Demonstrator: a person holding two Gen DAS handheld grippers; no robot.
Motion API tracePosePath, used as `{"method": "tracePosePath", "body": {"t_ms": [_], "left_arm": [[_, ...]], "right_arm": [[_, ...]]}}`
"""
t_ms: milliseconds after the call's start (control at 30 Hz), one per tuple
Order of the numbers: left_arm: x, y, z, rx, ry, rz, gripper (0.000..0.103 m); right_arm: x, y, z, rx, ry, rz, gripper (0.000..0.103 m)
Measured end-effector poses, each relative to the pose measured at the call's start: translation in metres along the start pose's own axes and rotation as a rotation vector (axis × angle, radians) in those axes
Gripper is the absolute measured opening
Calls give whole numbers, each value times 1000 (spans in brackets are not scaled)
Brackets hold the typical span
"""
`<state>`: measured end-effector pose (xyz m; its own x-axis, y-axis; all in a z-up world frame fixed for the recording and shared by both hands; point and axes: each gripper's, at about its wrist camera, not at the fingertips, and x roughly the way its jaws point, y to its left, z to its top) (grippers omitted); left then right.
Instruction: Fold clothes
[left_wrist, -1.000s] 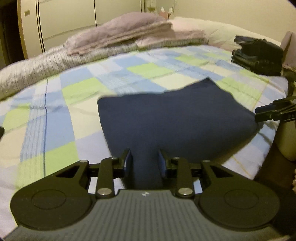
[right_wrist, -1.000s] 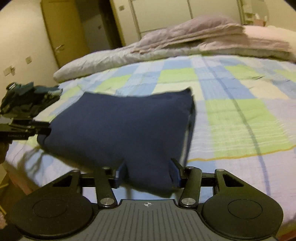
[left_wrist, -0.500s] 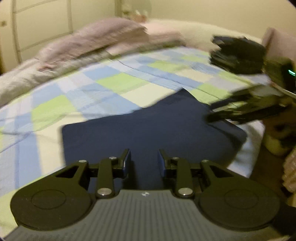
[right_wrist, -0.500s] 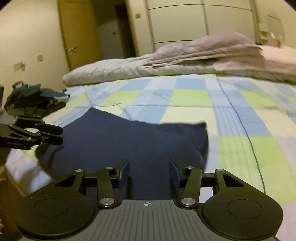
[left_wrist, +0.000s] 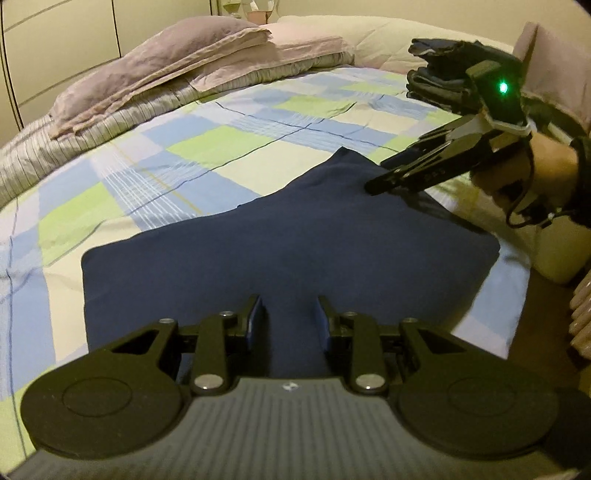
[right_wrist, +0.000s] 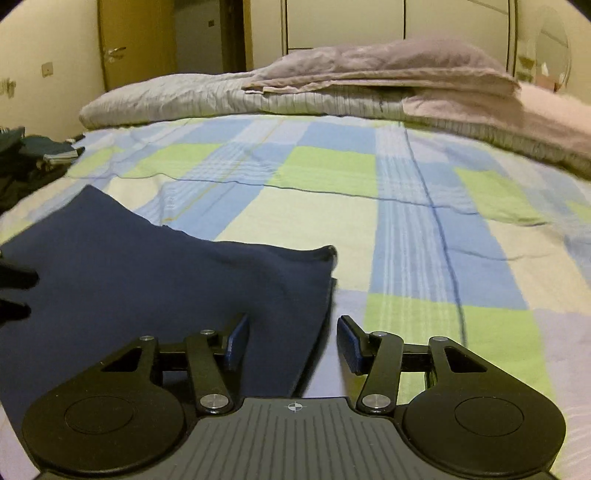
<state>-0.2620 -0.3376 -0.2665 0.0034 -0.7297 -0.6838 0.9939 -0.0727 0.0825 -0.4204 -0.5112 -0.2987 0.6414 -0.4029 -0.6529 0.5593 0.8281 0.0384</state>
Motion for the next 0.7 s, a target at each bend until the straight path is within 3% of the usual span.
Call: {"method": "tracePosePath", "body": {"t_ms": [133, 300, 400, 467, 567, 633, 700], "left_arm": [[0, 1, -3, -26, -9, 8, 26], [-5, 3, -3, -53, -38, 14, 26], [-19, 6, -4, -79, -81, 18, 26], [-35, 12, -9, -93, -104, 29, 26], [-46, 27, -28, -119, -71, 73, 28], [-49, 34, -33, -141, -71, 74, 29], [-51, 39, -37, -164, -77, 68, 29]], "right_arm": [[-24, -4, -12, 43, 16, -82, 51], [-81, 19, -28, 76, -56, -39, 50], [-98, 53, -42, 57, -116, 73, 50], [-95, 75, -56, 3, -92, 101, 50], [-84, 77, -77, 1, -46, 78, 50], [-89, 74, -76, 44, -26, 56, 50], [-96, 86, -70, -1, -31, 23, 50]]}}
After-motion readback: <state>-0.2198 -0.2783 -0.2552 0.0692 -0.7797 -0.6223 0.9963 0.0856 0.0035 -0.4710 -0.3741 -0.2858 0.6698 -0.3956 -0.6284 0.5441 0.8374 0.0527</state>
